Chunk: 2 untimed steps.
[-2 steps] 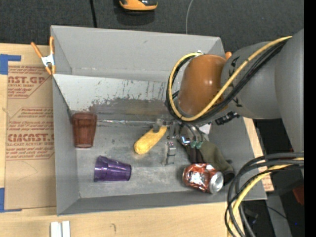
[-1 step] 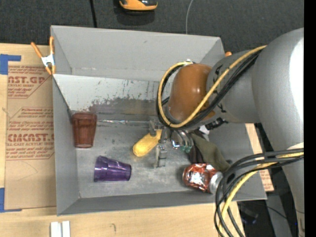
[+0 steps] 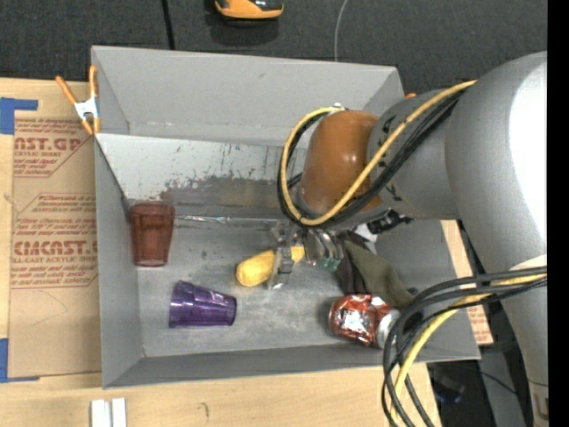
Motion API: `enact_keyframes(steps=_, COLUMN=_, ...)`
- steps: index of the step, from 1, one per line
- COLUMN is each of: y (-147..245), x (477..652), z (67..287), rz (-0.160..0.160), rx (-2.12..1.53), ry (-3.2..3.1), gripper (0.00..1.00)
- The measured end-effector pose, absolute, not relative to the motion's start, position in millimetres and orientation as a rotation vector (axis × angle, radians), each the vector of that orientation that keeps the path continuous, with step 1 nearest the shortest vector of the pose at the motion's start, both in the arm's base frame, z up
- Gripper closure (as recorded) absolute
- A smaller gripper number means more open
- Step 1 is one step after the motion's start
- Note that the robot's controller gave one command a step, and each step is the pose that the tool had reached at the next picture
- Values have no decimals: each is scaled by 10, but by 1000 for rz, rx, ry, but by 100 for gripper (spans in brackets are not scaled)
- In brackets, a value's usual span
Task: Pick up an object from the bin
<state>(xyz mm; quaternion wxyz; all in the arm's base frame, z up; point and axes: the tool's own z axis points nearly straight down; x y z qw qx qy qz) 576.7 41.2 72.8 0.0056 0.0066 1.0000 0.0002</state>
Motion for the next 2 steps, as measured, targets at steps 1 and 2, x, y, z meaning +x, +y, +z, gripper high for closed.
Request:
enact_keyframes(steps=1, y=412, x=5767, z=728, rz=1, rx=21, ry=3130, gripper=100)
enact_keyframes(steps=2, y=476, x=5492, z=2687, rz=2, rx=86, ry=3134, gripper=100)
